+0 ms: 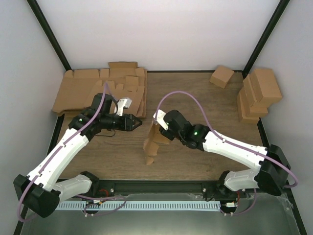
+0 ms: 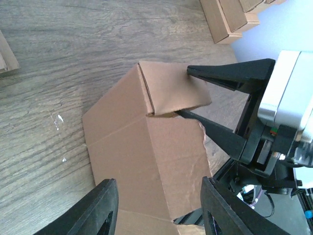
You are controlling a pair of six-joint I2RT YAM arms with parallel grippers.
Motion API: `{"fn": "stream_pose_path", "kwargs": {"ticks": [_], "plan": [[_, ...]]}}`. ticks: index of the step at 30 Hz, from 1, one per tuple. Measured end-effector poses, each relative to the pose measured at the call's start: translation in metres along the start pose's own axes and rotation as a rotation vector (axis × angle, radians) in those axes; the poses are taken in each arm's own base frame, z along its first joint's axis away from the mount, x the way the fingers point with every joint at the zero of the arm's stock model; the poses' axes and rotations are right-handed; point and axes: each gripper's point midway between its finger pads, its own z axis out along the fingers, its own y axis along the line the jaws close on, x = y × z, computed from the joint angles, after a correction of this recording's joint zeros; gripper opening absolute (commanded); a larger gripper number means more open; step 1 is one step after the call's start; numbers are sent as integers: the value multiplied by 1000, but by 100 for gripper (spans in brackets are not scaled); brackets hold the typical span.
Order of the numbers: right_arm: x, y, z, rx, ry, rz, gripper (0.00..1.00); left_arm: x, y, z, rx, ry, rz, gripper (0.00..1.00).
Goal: Fold the paper box
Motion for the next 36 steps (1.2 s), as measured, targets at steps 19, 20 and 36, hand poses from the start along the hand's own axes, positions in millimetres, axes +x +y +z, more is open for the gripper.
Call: {"fn": "stream_pose_path", "kwargs": {"ticks": [19,20,36], "plan": [[33,-40,15,50,70,267,16,-31,3,-30,3,-83,4,52],[39,-45,16,36,78,315,16,-34,0,-34,11,-91,16,53],[91,16,39,-318,179,653,15,1,-12,2,19,105,215,61]]}}
